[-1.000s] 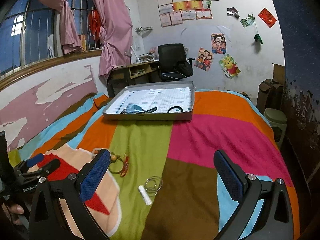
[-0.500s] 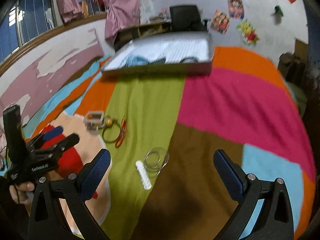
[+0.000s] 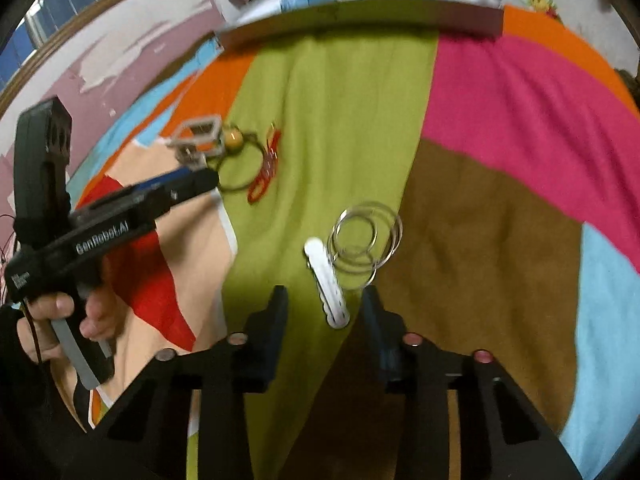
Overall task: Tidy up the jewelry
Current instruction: 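Move the left tool toward the orange-bead hair tie while the right tool approaches the white hair pin, then close the left tool on the orange-bead hair tie while the right tool grasps the white hair pin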
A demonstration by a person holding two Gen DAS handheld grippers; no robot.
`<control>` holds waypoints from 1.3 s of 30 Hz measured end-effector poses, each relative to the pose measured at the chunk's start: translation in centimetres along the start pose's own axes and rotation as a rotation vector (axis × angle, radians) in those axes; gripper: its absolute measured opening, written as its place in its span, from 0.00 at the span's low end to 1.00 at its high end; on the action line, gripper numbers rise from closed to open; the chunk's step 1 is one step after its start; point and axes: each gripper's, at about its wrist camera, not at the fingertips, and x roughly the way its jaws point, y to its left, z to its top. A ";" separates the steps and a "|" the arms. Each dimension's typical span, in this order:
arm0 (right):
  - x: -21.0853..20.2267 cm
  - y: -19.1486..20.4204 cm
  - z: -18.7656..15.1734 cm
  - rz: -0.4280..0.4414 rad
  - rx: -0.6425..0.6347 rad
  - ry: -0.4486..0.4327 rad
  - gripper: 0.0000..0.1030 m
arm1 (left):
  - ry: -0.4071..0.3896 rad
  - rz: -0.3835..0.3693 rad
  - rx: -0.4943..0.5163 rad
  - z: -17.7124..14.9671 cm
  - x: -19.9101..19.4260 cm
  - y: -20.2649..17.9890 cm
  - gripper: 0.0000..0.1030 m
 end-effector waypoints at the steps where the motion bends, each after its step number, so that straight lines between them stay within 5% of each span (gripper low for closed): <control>1: 0.4 0.0 0.0 0.000 0.008 0.013 0.26 | 0.011 -0.003 -0.016 0.0 0.3 0.3 0.37; 9: 2.8 1.4 0.1 -0.010 -0.016 0.050 0.14 | 0.037 -0.015 -0.068 0.3 1.9 1.1 0.23; 14: 3.3 1.9 0.6 -0.014 -0.025 0.028 0.09 | 0.056 -0.019 -0.102 0.1 2.0 1.4 0.04; 29: 0.0 1.7 2.3 0.074 -0.018 -0.148 0.04 | 0.093 -0.103 -0.157 0.2 -2.9 -0.4 0.03; 39: -5.1 0.2 4.1 0.047 -0.037 -0.360 0.04 | 0.066 -0.108 -0.073 4.8 -6.0 -3.2 0.03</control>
